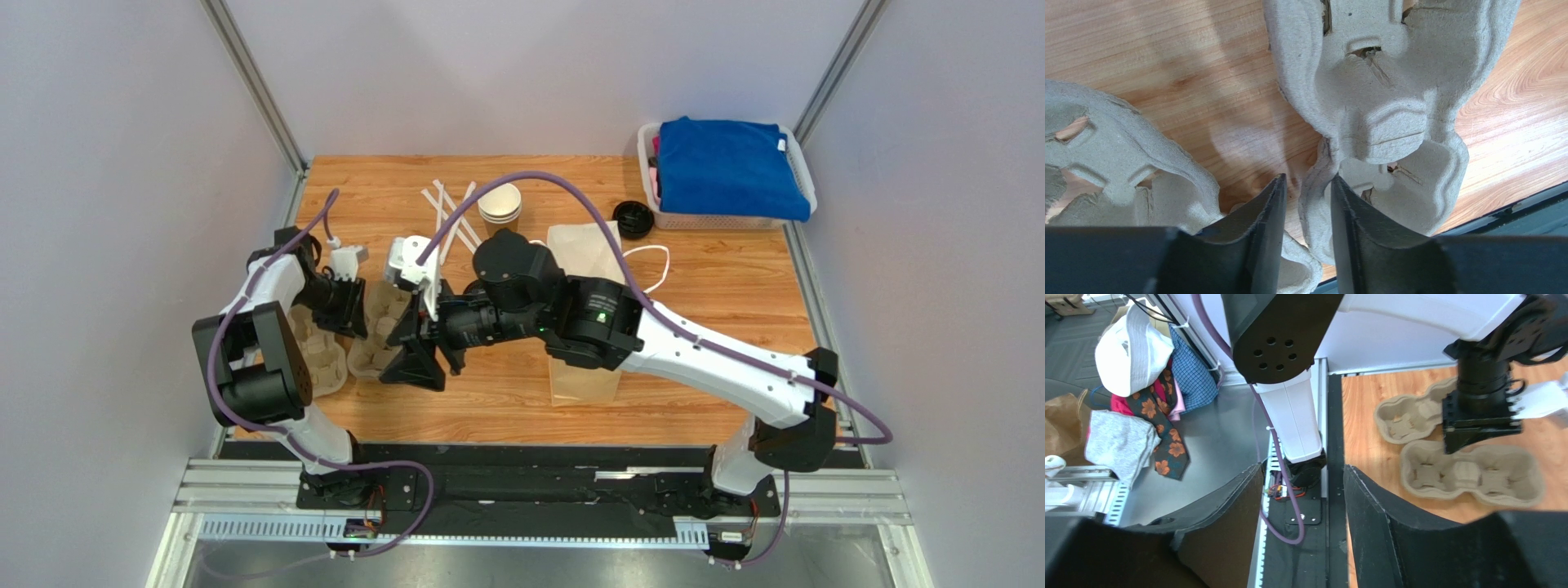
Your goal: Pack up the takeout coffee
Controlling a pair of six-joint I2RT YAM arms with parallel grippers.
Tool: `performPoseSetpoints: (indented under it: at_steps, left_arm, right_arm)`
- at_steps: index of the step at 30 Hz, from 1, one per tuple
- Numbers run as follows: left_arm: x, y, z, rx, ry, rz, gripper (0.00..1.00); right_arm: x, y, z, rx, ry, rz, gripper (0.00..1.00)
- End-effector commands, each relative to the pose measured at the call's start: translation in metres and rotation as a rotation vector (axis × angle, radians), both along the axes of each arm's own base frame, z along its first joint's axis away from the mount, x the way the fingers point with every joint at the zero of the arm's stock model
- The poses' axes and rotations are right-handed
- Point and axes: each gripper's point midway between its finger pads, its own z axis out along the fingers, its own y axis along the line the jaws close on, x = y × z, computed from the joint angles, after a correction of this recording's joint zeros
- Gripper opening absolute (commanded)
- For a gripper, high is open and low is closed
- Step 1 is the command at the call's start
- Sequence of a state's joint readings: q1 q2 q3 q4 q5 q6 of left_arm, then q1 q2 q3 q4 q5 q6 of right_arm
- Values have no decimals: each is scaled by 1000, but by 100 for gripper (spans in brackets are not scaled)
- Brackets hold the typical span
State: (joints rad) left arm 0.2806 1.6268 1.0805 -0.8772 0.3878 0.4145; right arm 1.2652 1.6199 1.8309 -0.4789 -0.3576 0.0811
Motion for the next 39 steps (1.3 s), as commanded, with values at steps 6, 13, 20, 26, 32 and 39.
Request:
performPoseSetpoints:
  at_steps: [6, 13, 20, 26, 32, 39]
  left_arm:
    - [15, -10, -6, -20, 8, -7, 22]
    - [51, -6, 36, -26, -101, 77, 0]
    - [155, 25, 90, 5, -265, 178, 0]
    - [229, 37, 72, -16, -253, 213, 0]
    - [240, 41, 38, 10, -224, 207, 0]
    - [227, 47, 76, -35, -288, 168, 68]
  right_arm:
    - [56, -78, 36, 23, -112, -199, 61]
    - [116, -171, 45, 49, 3, -464, 63]
    - [152, -230, 39, 69, 55, -668, 64]
    - [167, -265, 16, 52, 129, -784, 66]
    - [177, -295, 5, 59, 193, -883, 67]
    - [179, -305, 6, 78, 222, -907, 70]
